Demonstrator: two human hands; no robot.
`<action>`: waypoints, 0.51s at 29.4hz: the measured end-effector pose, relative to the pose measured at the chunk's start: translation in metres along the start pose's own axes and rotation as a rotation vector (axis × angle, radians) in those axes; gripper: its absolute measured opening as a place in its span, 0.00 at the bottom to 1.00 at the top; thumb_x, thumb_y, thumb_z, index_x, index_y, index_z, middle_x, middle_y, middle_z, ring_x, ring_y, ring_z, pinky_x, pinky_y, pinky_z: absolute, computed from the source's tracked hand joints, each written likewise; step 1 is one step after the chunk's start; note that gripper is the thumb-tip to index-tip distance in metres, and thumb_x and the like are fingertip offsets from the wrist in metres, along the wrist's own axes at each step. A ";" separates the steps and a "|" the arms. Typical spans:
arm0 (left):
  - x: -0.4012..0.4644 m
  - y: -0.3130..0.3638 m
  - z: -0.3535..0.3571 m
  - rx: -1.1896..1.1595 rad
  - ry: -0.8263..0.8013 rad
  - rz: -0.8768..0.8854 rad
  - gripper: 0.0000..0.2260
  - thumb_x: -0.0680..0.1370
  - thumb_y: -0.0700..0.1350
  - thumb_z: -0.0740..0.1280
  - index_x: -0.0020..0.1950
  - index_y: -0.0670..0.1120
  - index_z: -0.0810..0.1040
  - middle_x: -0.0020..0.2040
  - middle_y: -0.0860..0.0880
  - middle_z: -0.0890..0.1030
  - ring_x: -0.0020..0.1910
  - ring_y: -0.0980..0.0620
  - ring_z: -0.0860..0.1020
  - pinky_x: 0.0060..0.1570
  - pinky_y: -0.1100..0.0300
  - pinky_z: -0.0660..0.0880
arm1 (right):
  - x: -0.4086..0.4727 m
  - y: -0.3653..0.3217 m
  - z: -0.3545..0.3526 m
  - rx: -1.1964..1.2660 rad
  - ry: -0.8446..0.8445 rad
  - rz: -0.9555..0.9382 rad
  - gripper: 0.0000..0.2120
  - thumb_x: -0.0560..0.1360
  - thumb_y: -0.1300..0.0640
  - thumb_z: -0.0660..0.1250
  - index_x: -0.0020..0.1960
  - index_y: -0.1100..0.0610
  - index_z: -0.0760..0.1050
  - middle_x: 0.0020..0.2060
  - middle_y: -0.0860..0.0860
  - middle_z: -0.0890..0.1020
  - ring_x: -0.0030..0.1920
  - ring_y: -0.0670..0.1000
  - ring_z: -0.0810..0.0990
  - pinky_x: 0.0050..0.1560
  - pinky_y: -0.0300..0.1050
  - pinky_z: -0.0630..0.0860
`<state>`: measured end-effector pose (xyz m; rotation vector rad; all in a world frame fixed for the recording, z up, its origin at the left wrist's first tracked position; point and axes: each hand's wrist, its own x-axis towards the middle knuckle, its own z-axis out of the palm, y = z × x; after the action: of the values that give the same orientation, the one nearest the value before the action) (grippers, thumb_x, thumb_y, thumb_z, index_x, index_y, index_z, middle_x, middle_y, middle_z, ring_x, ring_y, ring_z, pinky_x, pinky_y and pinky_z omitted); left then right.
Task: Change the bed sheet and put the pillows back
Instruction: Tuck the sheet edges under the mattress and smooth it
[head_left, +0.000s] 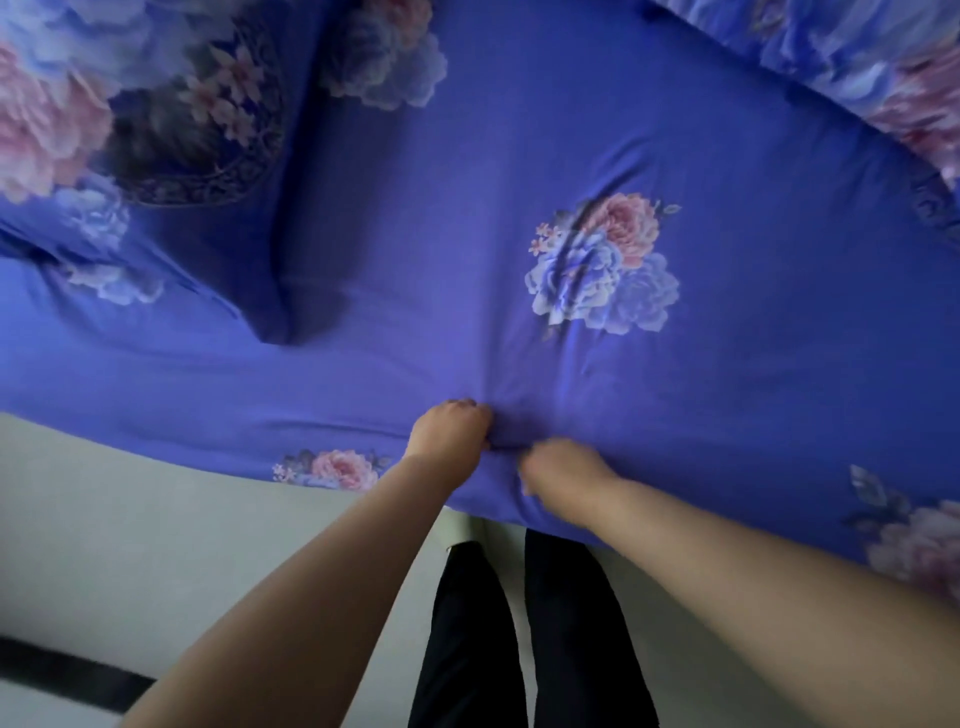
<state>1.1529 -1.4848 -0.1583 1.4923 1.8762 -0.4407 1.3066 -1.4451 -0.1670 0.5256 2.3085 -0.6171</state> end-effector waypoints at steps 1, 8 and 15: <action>0.000 -0.003 -0.002 -0.017 -0.033 0.017 0.07 0.78 0.44 0.62 0.55 0.46 0.75 0.55 0.45 0.77 0.56 0.43 0.75 0.45 0.54 0.69 | -0.008 -0.006 0.003 -0.028 -0.092 -0.061 0.12 0.79 0.55 0.60 0.60 0.57 0.74 0.57 0.56 0.80 0.57 0.58 0.79 0.51 0.49 0.75; 0.007 -0.022 -0.001 -0.517 -0.091 -0.037 0.09 0.78 0.52 0.63 0.40 0.50 0.77 0.40 0.52 0.83 0.43 0.51 0.79 0.41 0.58 0.72 | 0.052 0.053 -0.101 0.576 0.799 -0.047 0.10 0.77 0.52 0.63 0.47 0.58 0.78 0.44 0.58 0.82 0.46 0.60 0.80 0.47 0.51 0.73; 0.017 -0.074 -0.005 -0.824 0.764 -0.360 0.12 0.76 0.56 0.59 0.40 0.50 0.73 0.36 0.51 0.78 0.37 0.50 0.76 0.40 0.54 0.72 | 0.128 0.031 -0.058 0.051 0.367 -0.114 0.21 0.80 0.40 0.50 0.72 0.40 0.64 0.76 0.44 0.56 0.77 0.54 0.48 0.74 0.59 0.43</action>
<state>1.0793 -1.4908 -0.1774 0.7804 2.4549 0.7964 1.2055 -1.3624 -0.2274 0.5726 2.6891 -0.6817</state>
